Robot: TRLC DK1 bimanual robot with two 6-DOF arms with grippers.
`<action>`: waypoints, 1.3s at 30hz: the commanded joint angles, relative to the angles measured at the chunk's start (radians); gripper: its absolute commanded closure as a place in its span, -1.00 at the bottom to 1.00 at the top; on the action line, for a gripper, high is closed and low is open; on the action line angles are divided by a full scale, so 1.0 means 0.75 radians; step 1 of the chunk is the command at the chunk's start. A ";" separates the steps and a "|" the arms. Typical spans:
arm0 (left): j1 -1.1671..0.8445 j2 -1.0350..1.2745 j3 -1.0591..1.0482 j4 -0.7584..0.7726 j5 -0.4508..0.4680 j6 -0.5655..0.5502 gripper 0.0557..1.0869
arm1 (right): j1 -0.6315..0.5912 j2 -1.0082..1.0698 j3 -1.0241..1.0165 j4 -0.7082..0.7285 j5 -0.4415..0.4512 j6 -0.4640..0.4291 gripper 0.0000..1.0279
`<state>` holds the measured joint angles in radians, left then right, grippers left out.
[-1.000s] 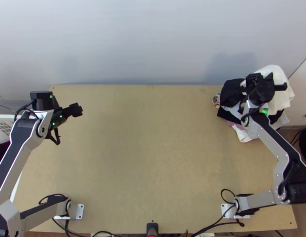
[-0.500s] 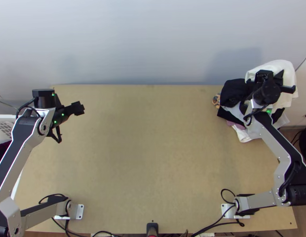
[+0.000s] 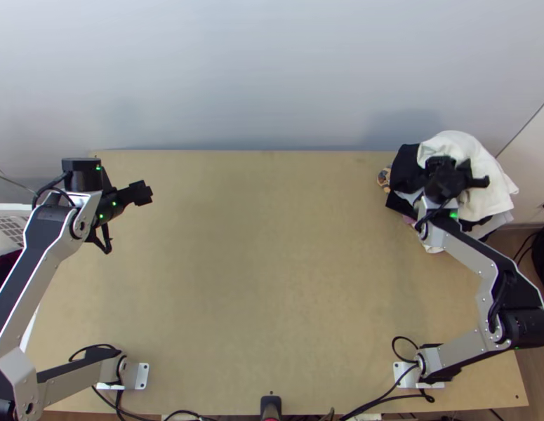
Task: Fold the t-shirt
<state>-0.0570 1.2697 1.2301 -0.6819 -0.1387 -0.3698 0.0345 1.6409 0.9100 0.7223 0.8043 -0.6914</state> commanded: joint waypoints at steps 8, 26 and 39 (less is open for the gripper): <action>-0.016 0.013 -0.018 0.009 -0.011 -0.010 -0.90 | 0.246 -0.372 0.102 -0.591 -0.005 0.134 -0.91; -0.059 0.035 -0.071 0.009 -0.048 -0.024 -0.90 | 0.036 -0.020 0.818 -0.947 -0.091 0.364 -0.92; -0.059 0.023 -0.147 0.003 -0.083 -0.020 -0.90 | -0.132 0.316 0.834 -1.444 -0.334 0.944 -0.91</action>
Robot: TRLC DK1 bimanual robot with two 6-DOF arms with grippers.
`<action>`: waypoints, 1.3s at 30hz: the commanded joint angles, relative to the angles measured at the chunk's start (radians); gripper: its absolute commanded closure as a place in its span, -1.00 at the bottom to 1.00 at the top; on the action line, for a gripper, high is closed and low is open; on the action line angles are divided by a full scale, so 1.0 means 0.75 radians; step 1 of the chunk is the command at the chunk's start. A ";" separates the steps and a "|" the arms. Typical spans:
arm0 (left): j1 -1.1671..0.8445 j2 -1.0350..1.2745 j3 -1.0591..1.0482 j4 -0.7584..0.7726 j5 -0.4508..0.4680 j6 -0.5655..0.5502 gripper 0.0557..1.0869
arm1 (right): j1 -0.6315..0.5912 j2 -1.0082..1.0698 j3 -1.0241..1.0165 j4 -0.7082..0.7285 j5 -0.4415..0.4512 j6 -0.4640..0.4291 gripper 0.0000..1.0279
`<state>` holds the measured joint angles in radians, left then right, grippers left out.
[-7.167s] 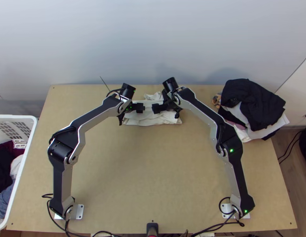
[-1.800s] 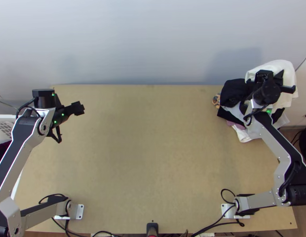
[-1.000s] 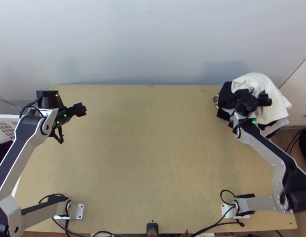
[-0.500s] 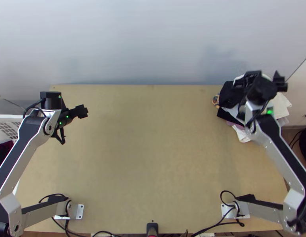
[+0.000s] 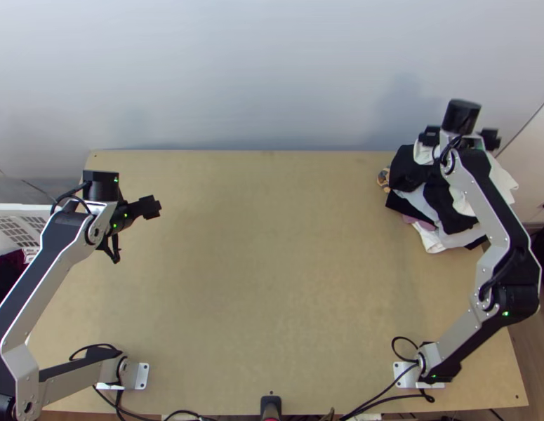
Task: Fold the t-shirt
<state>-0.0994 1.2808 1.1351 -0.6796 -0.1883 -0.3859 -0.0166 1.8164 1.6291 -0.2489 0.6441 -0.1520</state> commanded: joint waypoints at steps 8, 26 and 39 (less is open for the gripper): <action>-0.035 0.033 -0.014 0.004 -0.039 0.001 -0.90 | -0.123 0.090 -0.268 -0.157 -0.239 0.254 -0.92; -0.043 -0.155 -0.031 0.021 -0.146 0.046 -0.90 | -0.033 -0.323 0.053 -0.278 -0.300 0.229 -0.92; -0.033 -0.687 -0.628 0.280 -0.279 0.228 -0.90 | 0.235 -1.076 -1.295 0.579 -0.370 0.008 -0.92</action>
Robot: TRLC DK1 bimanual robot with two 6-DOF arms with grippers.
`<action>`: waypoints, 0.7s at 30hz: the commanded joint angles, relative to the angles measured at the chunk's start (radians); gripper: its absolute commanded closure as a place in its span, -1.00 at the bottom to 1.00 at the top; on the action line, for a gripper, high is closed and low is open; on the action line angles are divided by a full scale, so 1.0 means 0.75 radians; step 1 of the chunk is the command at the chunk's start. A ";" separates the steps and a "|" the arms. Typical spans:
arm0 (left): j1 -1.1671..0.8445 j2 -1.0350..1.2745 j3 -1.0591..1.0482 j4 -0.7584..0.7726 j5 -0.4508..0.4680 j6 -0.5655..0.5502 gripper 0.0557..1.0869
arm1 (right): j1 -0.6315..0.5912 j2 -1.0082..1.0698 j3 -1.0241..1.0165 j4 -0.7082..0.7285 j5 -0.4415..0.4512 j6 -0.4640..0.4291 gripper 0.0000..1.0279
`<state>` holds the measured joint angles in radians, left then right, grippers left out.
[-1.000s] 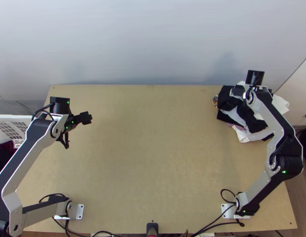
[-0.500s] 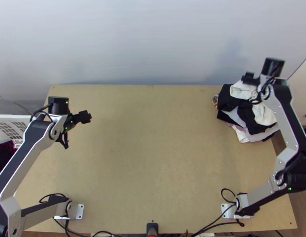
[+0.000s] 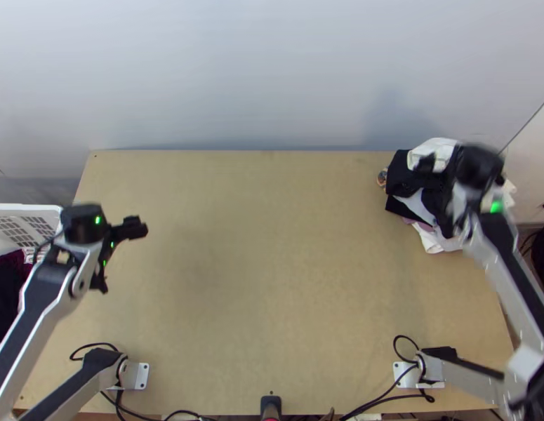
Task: Fold the t-shirt
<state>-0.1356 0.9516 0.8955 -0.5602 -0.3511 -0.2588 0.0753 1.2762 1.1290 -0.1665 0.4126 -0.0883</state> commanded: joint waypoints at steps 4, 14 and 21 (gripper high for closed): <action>0.095 -0.377 -0.468 0.201 -0.064 0.067 -0.90 | 0.161 -0.554 -0.924 0.719 -0.125 -0.058 -0.92; 0.132 -0.506 -0.767 0.534 -0.057 0.155 -0.90 | 0.317 -0.732 -1.213 0.721 -0.123 -0.023 -0.91; 0.107 -0.528 -0.949 0.759 -0.027 0.159 -0.90 | 0.257 -0.746 -1.376 0.799 -0.110 0.036 -0.91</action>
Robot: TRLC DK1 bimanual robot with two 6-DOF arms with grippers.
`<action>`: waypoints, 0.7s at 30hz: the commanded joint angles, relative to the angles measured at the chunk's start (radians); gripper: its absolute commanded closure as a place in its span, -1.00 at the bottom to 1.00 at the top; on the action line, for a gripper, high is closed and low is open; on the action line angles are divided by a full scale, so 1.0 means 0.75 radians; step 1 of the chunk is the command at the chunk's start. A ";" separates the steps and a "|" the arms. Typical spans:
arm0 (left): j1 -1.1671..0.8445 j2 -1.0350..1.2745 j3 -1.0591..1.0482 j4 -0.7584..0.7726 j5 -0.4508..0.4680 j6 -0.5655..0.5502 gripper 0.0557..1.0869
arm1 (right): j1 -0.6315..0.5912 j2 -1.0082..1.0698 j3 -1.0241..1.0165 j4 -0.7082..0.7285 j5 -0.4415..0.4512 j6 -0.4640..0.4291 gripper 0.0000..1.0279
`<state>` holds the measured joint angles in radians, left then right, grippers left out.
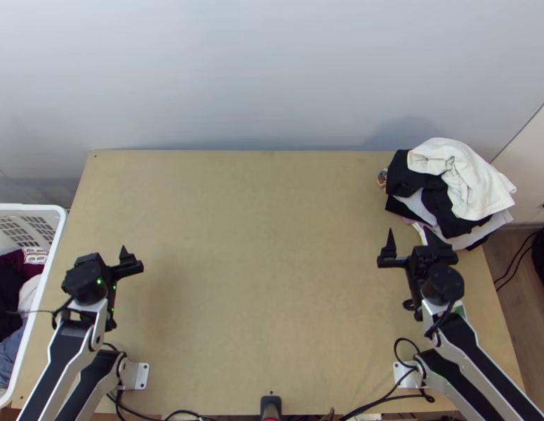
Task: Fold the t-shirt
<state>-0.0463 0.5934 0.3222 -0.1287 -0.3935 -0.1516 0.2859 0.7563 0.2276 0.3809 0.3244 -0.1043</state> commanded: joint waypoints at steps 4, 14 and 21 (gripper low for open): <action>-0.061 -0.182 -0.278 0.176 0.064 0.010 -0.90 | -0.091 -0.141 -0.207 0.003 0.009 0.135 -0.91; -0.102 -0.791 -0.362 -0.004 0.087 -0.029 -0.90 | -0.105 -0.910 -0.301 -0.444 0.009 0.119 -0.91; -0.106 -0.791 -0.354 -0.066 0.089 -0.027 -0.90 | -0.103 -0.998 -0.301 -0.444 0.009 0.072 -0.91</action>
<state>-0.1192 0.0513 0.0681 -0.1249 -0.3294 -0.1677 0.2111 0.1459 0.0135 0.0872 0.3317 -0.0349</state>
